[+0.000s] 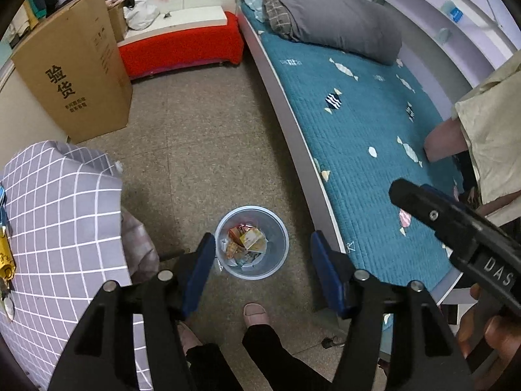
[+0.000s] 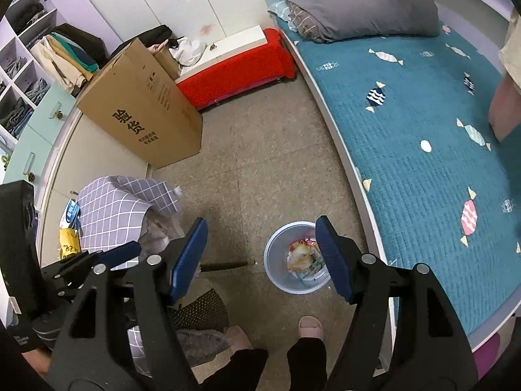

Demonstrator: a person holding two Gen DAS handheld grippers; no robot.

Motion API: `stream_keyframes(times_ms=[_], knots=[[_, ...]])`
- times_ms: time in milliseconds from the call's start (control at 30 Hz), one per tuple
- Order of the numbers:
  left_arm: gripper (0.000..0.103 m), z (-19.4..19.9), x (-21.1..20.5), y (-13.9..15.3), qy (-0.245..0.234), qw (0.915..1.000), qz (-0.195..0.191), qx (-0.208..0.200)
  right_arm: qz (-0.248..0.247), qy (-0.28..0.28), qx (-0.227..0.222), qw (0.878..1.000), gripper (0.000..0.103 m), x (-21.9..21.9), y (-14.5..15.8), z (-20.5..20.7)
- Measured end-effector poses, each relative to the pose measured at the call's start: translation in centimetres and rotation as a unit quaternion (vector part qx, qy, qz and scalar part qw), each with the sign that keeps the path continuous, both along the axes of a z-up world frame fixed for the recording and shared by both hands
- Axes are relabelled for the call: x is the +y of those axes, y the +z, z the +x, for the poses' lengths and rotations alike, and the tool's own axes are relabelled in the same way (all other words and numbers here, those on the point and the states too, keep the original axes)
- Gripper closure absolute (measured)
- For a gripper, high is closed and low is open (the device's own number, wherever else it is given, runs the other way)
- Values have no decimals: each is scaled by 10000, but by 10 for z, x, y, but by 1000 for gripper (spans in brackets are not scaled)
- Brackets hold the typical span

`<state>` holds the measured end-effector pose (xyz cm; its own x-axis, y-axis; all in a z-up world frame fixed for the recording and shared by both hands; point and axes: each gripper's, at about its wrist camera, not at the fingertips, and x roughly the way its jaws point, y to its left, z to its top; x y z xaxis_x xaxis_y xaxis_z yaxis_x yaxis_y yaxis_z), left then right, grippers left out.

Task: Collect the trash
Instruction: 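Grasp the green leafy vegetable with the left gripper while the right grasps the yellow paper bag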

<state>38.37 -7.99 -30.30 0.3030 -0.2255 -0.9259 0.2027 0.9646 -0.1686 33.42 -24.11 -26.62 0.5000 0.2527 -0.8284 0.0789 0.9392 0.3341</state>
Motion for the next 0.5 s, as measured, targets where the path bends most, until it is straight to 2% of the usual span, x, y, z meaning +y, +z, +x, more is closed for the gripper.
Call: stream_keyframes(times_ms=[267, 500], knots=[[43, -6, 53, 10, 410, 9991, -24, -98, 17, 388, 53, 9992, 35, 52, 1, 6], [43, -19, 151, 21, 1091, 9937, 53, -242, 53, 1038, 24, 9946, 35, 144, 4, 16]])
